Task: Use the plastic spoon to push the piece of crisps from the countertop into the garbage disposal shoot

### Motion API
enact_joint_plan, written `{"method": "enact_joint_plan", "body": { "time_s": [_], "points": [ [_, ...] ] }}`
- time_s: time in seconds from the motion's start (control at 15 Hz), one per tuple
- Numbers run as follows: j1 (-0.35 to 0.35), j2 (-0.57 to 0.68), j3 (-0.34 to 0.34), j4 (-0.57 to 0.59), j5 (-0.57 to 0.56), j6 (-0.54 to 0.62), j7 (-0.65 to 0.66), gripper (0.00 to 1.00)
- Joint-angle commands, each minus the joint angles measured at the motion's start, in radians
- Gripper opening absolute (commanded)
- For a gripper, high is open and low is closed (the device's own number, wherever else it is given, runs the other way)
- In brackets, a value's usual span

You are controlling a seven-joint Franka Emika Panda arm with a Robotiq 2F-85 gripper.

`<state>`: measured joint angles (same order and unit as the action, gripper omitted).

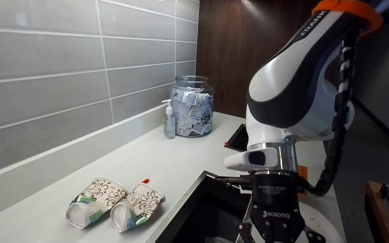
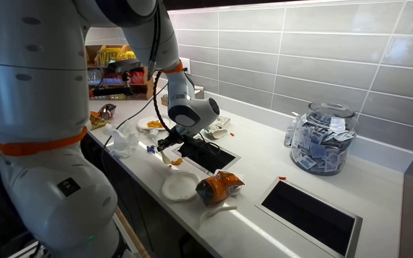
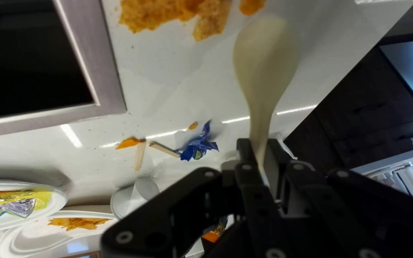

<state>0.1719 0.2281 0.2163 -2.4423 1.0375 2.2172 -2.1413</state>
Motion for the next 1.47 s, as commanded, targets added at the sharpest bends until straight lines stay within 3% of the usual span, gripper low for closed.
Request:
{"method": "enact_joint_plan", "body": {
  "time_s": [0.0,1.4],
  "points": [
    [0.006,0.034,-0.004,0.026,-0.013,0.024,-0.002,0.03],
    [0.002,0.095,-0.014,0.106,-0.093,0.029,0.008,0.03]
  ]
}}
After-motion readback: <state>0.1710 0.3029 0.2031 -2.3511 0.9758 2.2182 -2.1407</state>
